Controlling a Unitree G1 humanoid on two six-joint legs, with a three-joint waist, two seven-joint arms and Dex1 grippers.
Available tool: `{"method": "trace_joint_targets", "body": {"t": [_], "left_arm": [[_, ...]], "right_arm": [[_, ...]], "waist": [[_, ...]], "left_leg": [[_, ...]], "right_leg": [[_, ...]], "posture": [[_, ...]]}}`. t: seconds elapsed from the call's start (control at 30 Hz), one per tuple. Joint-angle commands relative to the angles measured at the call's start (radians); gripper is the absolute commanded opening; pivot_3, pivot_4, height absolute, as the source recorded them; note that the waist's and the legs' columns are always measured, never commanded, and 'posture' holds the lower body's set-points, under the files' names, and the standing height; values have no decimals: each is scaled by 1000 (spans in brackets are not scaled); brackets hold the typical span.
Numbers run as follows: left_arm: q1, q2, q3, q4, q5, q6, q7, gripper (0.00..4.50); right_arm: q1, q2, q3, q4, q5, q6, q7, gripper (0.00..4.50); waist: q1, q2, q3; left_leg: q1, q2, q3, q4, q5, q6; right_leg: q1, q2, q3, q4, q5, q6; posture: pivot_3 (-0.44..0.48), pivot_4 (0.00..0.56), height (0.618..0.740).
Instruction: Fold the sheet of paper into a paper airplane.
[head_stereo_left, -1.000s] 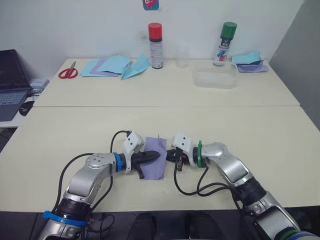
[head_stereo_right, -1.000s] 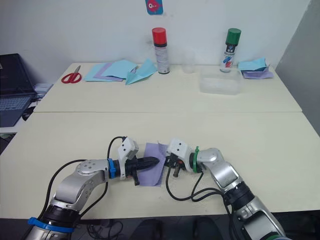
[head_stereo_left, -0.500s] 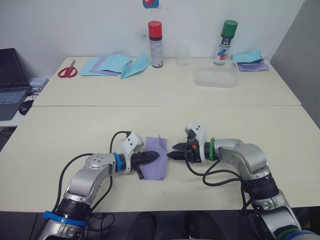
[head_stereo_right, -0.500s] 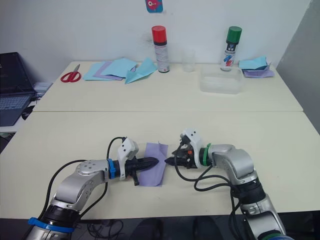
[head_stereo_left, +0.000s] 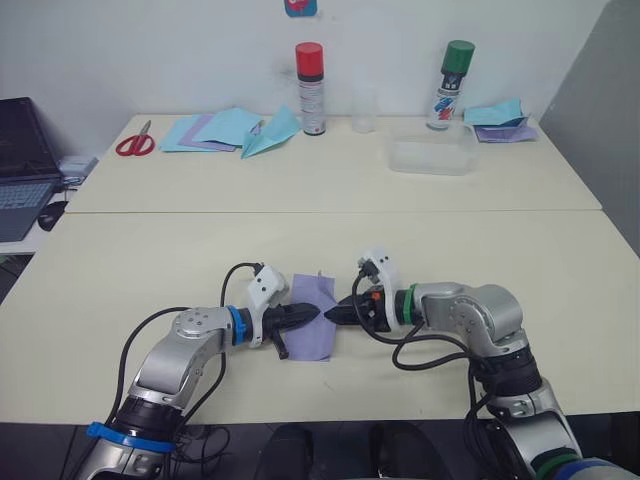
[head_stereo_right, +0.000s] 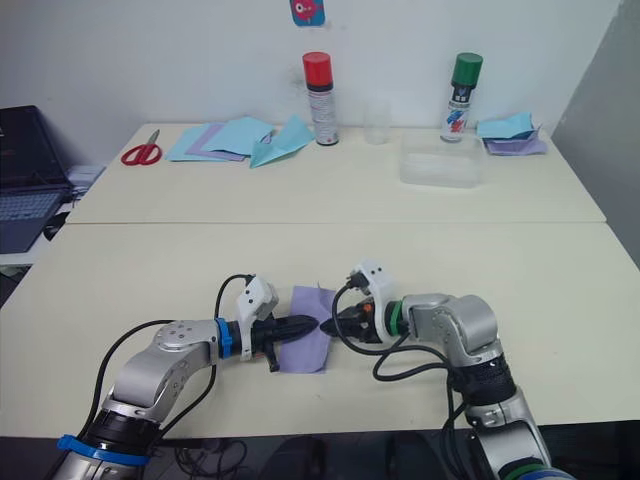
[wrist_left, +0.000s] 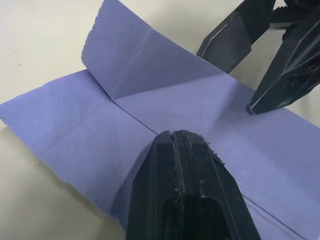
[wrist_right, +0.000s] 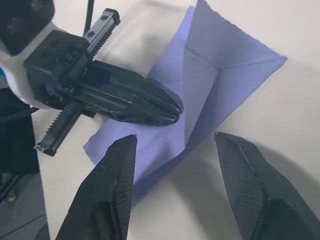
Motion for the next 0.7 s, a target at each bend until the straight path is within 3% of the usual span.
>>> {"method": "trace_joint_targets", "body": {"t": [0.03,0.2,0.23,0.5,0.7], "left_arm": [[1,4,4,-27,-1,-10,-4,0],[2,12,10,-23,0,-8,-4,0],[2,17,13,-20,1,-7,-4,0],[27,76,-27,5,60,-37,-24,0],[3,55,-40,48,89,-85,-14,0]], "right_arm": [[-6,21,-13,-17,27,-12,-17,1959],[0,33,-29,-13,27,-8,-52,167],[3,37,-37,-10,27,-6,-63,35],[10,27,-144,-59,72,88,-112,35],[12,-12,-199,-115,105,163,-134,35]], "waist": [[0,0,0],[0,0,0],[0,0,0],[-1,0,0],[0,0,0]], "left_leg": [[0,0,0,0,0,0],[0,0,0,0,0,0],[0,0,0,0,0,0],[1,0,1,0,0,0],[1,0,2,0,0,0]], "right_leg": [[0,0,0,0,0,0],[0,0,0,0,0,0],[0,0,0,0,0,0],[0,0,0,1,0,0],[0,0,1,1,0,0]], "posture": [[0,150,740],[0,150,740],[0,150,740],[0,150,740],[0,150,740]]}}
